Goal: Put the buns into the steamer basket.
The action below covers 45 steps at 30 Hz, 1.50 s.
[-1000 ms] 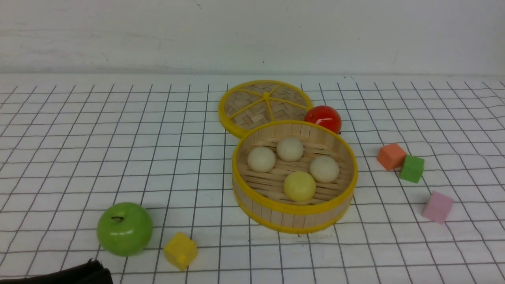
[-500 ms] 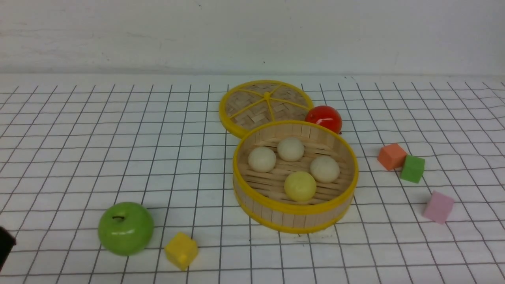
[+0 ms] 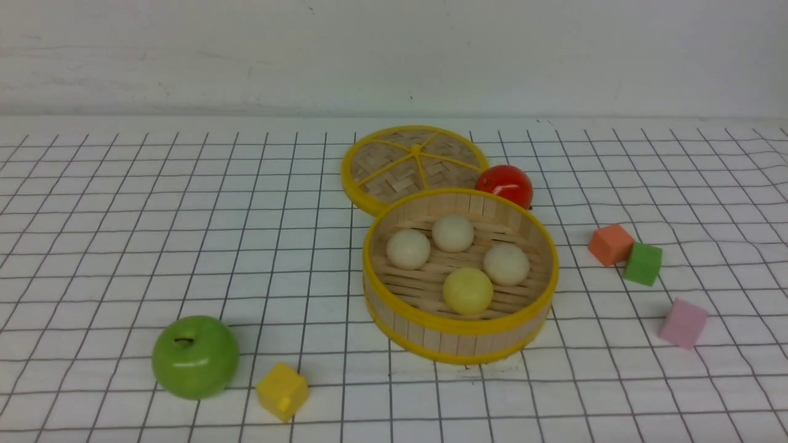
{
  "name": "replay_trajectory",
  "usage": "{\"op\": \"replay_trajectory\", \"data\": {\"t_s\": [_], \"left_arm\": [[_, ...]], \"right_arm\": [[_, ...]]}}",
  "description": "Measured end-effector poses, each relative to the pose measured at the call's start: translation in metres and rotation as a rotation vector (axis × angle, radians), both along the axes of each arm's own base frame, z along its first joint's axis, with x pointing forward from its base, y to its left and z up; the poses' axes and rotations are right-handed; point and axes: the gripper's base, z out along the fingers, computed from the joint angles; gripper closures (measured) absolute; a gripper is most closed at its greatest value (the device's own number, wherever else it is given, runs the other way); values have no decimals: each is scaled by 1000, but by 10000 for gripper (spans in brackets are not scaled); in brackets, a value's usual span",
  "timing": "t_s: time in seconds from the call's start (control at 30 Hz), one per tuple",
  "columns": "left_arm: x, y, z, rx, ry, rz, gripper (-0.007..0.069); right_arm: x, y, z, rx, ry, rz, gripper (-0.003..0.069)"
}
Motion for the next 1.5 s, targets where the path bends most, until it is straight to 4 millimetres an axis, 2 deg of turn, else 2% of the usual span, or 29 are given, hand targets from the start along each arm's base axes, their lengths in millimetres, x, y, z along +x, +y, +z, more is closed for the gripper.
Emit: {"op": "replay_trajectory", "data": {"t_s": [1.5], "left_arm": [[0,0,0,-1,-1,0,626]], "right_arm": [[0,0,0,3,-2,0,595]]}}
